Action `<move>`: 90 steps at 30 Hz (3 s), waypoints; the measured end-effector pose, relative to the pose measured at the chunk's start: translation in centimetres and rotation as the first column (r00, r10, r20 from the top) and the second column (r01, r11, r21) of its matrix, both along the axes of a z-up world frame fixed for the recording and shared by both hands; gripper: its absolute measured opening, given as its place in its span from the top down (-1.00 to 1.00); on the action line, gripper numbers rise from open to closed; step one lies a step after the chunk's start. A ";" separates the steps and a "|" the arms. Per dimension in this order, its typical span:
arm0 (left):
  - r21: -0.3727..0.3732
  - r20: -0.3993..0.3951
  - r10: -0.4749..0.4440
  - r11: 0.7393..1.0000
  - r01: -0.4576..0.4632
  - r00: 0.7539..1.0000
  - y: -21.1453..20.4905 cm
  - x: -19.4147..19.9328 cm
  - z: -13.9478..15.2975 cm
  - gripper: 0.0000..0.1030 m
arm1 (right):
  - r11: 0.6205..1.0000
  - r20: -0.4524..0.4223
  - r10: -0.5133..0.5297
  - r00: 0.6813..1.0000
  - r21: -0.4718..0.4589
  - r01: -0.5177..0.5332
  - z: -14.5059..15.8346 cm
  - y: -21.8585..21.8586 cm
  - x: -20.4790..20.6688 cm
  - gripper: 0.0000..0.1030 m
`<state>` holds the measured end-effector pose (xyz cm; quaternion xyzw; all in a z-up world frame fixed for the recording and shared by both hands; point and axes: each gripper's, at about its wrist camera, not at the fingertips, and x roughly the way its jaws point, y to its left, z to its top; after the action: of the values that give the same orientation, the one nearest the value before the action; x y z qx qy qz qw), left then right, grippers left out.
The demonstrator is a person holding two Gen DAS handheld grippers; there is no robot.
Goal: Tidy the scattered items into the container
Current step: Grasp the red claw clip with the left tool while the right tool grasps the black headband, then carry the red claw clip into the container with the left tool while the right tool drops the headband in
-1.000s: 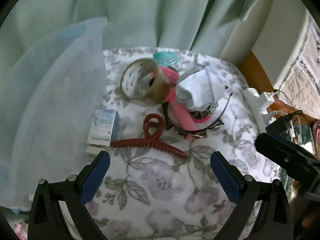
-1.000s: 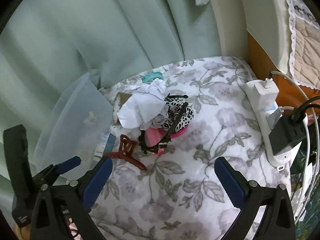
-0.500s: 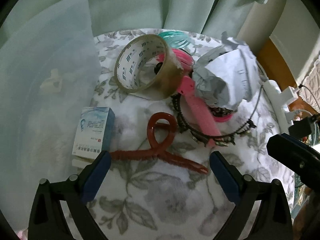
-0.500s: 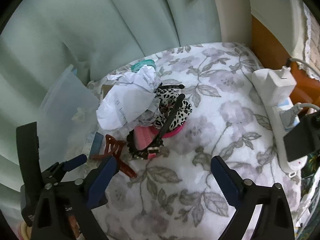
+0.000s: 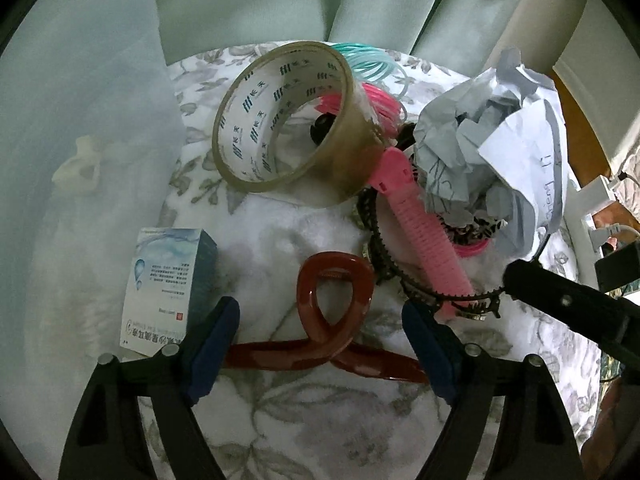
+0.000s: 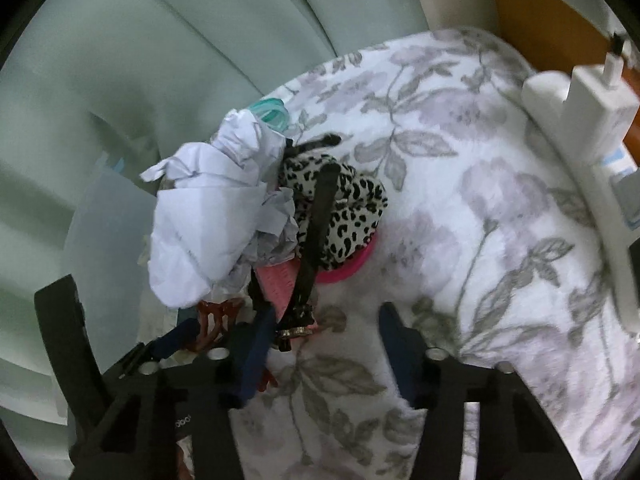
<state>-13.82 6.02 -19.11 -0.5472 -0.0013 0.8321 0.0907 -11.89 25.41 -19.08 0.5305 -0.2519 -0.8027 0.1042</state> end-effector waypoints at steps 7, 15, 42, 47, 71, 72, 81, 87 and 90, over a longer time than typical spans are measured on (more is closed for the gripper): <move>0.025 0.034 -0.019 1.000 0.019 0.999 0.1 0.0 -0.4 0.28 | 0.999 -0.008 0.006 1.000 -0.049 -0.006 0.0 -0.7 -0.1 0.44; 0.045 0.037 -0.021 0.999 0.019 0.999 0.2 0.6 0.2 0.37 | 0.996 -0.040 -0.015 0.999 -0.083 0.012 1.2 -0.3 0.1 0.69; 0.081 -0.078 -0.026 0.996 0.033 0.997 0.0 3.3 5.4 0.37 | 0.993 -0.256 -0.049 0.966 -0.117 0.020 10.5 2.2 3.5 0.79; 0.094 -0.104 -0.020 0.995 0.030 0.994 -0.1 4.6 7.0 0.37 | 0.993 -0.300 -0.059 0.952 -0.113 0.026 12.5 2.8 4.5 0.79; 0.192 -0.300 0.018 0.980 0.042 0.954 -3.2 9.2 16.3 0.37 | 0.997 -0.435 -0.023 0.900 -0.082 -0.014 19.5 0.5 9.0 0.79; 0.196 -0.308 0.024 0.980 0.039 0.951 -3.5 9.4 16.6 0.37 | 0.997 -0.442 -0.018 0.897 -0.078 -0.019 19.8 0.1 9.2 0.79; 0.225 -0.367 0.082 0.974 0.003 0.927 -6.4 10.4 18.9 0.37 | 0.997 -0.494 0.038 0.869 -0.039 -0.066 22.6 -2.8 10.3 0.79; 0.243 -0.395 0.126 0.970 -0.028 0.910 -8.6 11.1 19.9 0.37 | 0.994 -0.518 0.091 0.850 -0.011 -0.113 24.4 -5.2 10.7 0.79; 0.252 -0.408 0.151 0.967 -0.048 0.900 -9.8 11.4 20.4 0.37 | 0.991 -0.525 0.117 0.843 0.001 -0.136 25.0 -6.4 10.7 0.79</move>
<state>-2.37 -3.77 1.33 -0.3379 -0.1085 0.9284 0.1102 -1.16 19.03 5.94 0.3056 -0.1929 -0.9034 0.2310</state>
